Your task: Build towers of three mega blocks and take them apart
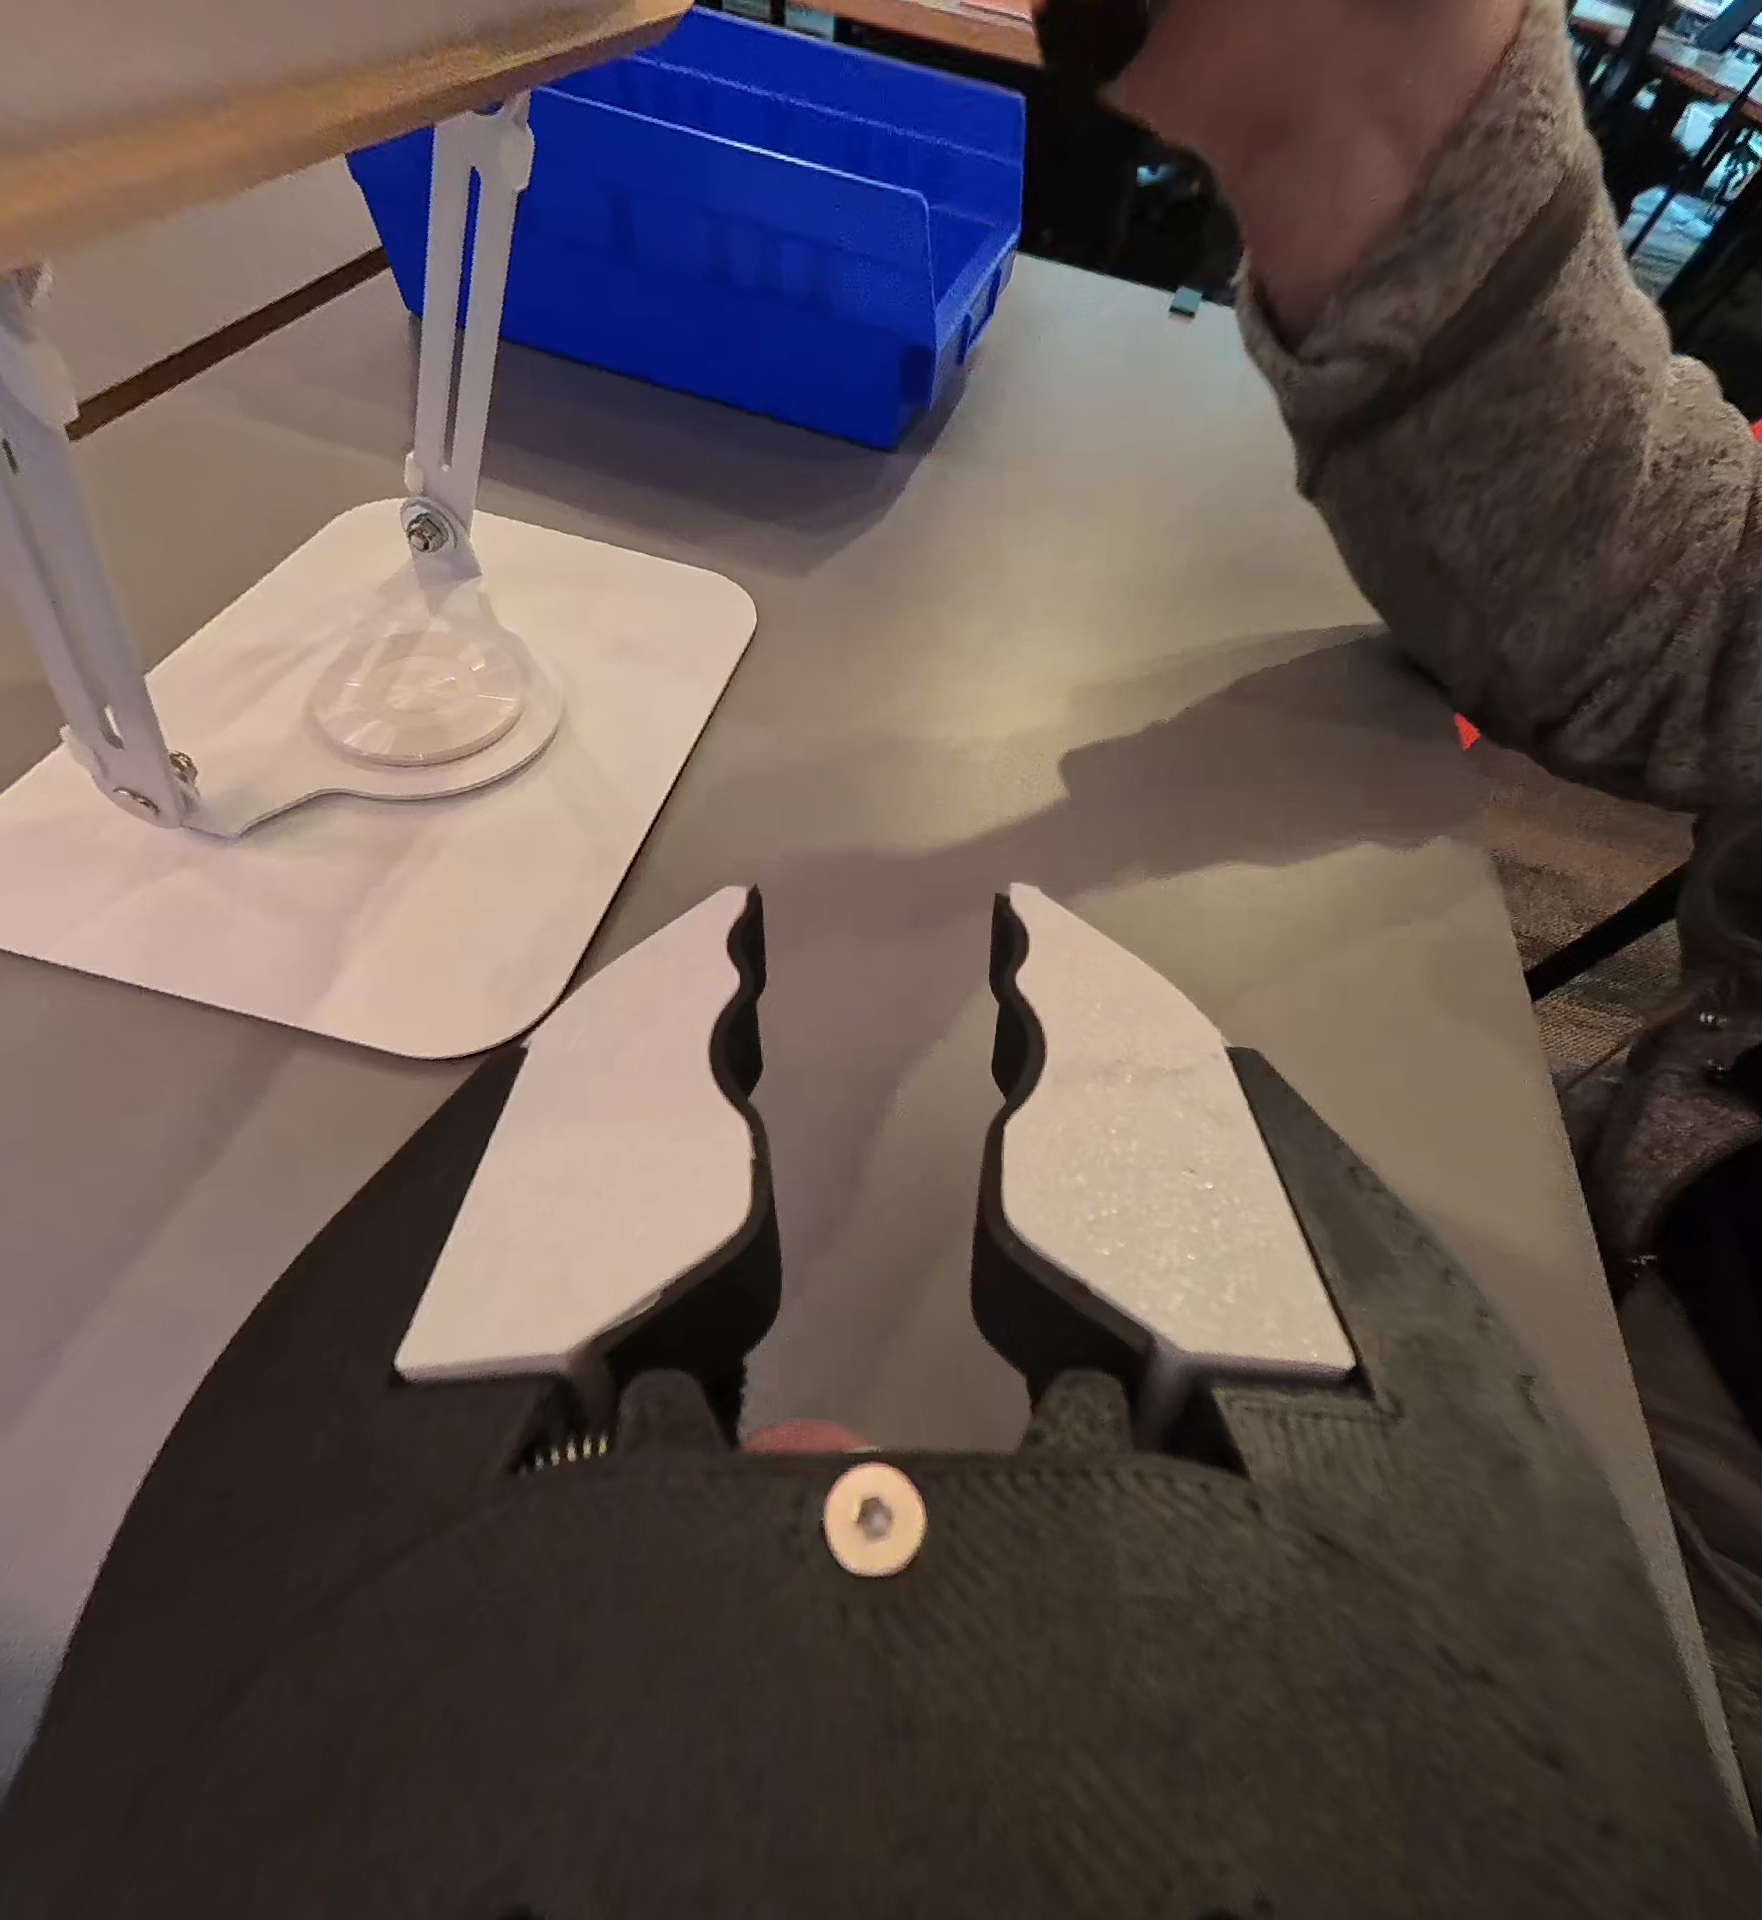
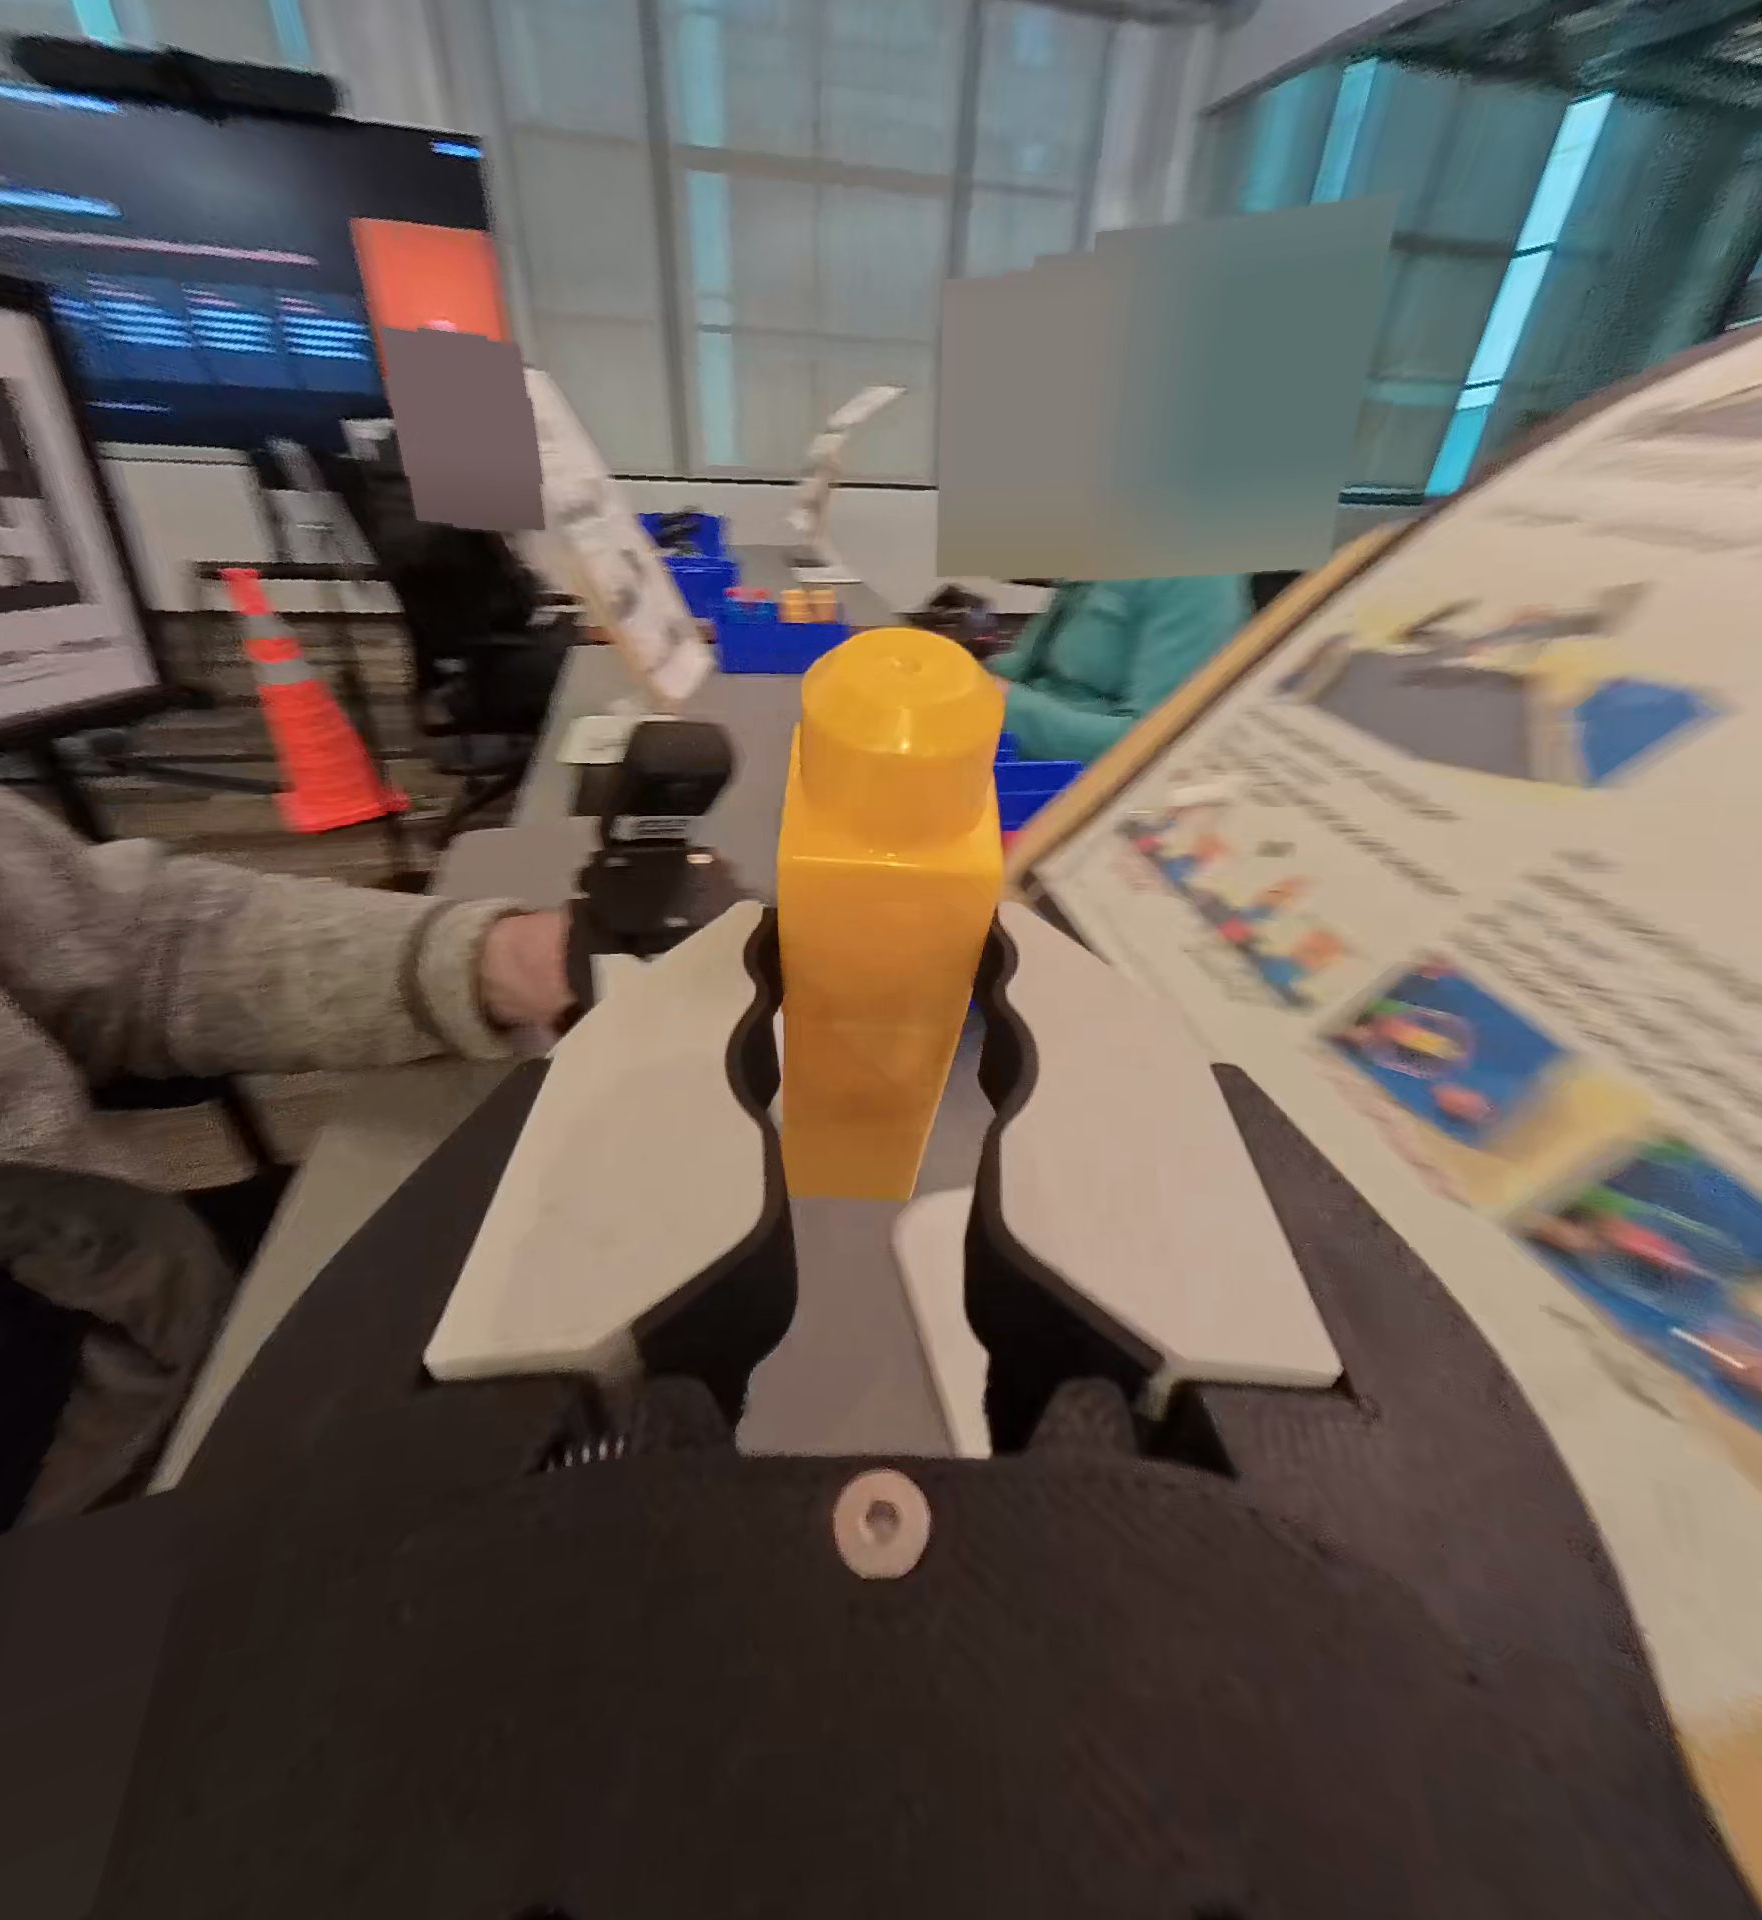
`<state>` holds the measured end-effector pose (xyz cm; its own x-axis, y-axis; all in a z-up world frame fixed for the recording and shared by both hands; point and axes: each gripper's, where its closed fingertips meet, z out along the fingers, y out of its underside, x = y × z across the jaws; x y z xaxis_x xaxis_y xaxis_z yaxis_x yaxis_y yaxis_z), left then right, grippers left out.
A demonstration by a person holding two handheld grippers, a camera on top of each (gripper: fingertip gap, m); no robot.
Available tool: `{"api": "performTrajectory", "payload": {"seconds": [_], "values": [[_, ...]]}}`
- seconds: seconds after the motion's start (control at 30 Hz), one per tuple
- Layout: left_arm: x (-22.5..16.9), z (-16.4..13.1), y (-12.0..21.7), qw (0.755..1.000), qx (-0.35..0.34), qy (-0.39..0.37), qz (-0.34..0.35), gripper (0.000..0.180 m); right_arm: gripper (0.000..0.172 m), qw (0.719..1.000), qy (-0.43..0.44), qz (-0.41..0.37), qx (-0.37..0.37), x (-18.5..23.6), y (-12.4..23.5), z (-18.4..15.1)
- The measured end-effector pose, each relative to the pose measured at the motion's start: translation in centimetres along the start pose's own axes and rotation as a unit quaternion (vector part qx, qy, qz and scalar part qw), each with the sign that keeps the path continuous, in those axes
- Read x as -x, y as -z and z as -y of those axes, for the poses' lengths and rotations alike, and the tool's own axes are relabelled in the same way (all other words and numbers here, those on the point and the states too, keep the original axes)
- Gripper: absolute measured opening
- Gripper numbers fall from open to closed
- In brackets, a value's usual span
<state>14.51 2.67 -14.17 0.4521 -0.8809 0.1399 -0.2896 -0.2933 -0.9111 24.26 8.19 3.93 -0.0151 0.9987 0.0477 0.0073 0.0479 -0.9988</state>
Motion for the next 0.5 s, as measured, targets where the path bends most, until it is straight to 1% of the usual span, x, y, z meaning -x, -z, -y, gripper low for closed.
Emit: {"api": "performTrajectory", "payload": {"seconds": [0.1, 0.17, 0.23, 0.3, 0.37, 0.5], "values": [[0.1, 0.3, 0.1, 1.000, -0.016, -0.004, 0.002, 0.039, 0.037, 0.994, 0.009, -0.113, -0.008, -4.1, 5.7, 2.1], [0.2, 0.4, -0.1, 1.000, -0.021, 0.001, 0.000, 0.037, 0.037, 0.979, 0.019, -0.201, 0.000, -7.6, 9.4, 2.6], [0.3, 0.0, -0.5, 1.000, -0.012, 0.004, -0.004, 0.037, 0.037, 0.960, 0.008, -0.281, 0.008, -11.2, 12.9, 2.4], [0.4, -0.2, -0.7, 1.000, -0.006, 0.000, -0.001, 0.037, 0.037, 0.938, 0.000, -0.346, 0.016, -14.6, 15.9, 1.5], [0.4, -0.2, -0.8, 1.000, -0.007, -0.003, -0.003, 0.035, 0.037, 0.926, -0.025, -0.375, 0.023, -17.1, 17.8, 0.0], [0.8, -0.2, -0.7, 1.000, -0.016, 0.006, -0.006, 0.033, 0.037, 0.888, -0.037, -0.448, 0.093, -22.2, 20.2, -4.8]]}}
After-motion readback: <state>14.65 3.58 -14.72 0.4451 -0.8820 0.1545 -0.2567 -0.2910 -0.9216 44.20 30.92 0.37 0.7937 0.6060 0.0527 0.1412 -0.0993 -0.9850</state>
